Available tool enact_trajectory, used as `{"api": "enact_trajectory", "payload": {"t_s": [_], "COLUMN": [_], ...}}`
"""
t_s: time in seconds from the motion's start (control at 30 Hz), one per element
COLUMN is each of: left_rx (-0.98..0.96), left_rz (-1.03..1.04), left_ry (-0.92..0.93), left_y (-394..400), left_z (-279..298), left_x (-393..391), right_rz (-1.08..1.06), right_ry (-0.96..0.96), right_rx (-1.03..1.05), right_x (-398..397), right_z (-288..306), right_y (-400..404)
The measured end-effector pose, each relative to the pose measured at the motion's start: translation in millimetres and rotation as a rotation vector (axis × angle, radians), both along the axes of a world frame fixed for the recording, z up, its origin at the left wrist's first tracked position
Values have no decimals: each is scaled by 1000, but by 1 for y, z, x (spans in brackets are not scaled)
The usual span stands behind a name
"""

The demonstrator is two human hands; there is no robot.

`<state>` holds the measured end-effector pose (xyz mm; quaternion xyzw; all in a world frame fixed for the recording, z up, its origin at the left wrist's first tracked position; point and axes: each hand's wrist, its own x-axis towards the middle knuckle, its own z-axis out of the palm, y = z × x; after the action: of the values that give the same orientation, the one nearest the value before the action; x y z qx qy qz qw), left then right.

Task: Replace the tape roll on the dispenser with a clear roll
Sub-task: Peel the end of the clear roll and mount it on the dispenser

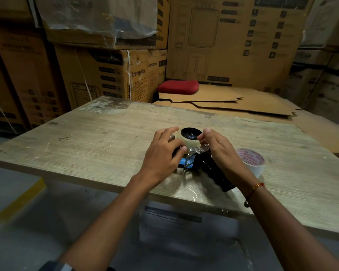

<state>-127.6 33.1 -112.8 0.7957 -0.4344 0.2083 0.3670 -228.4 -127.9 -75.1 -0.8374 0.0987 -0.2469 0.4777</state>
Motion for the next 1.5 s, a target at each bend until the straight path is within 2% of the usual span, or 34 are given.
{"api": "enact_trajectory", "payload": {"t_s": [0.1, 0.2, 0.3, 0.47, 0.73, 0.9, 1.17, 1.27, 1.37, 1.5], "left_rx": [79, 192, 319, 402, 425, 432, 393, 370, 330, 333], "left_rz": [53, 69, 21, -7, -54, -9, 69, 62, 51, 128], "left_ry": [53, 94, 146, 141, 162, 153, 172, 183, 172, -62], "left_y": [-9, -15, -17, -12, -9, -11, -17, -16, -12, -3], "left_z": [9, 18, 23, 23, 27, 30, 26, 27, 25, 17], "left_x": [6, 13, 16, 13, 15, 9, 9, 7, 5, -5], "right_rz": [-75, -63, -25, 48, 94, 134, 86, -79, -132, -153], "right_ry": [28, 118, 152, 158, 136, 133, 102, 43, 140, 244], "right_rx": [-162, -265, -248, -222, -133, -112, -107, -225, -430, -661], "right_x": [6, 11, 14, 18, 16, 16, 14, 15, 16, 16], "right_z": [7, 6, 5, 6, 7, 10, 9, 8, 6, 1], "right_y": [3, 3, 2, 2, 0, 1, 0, -3, -8, -5]}}
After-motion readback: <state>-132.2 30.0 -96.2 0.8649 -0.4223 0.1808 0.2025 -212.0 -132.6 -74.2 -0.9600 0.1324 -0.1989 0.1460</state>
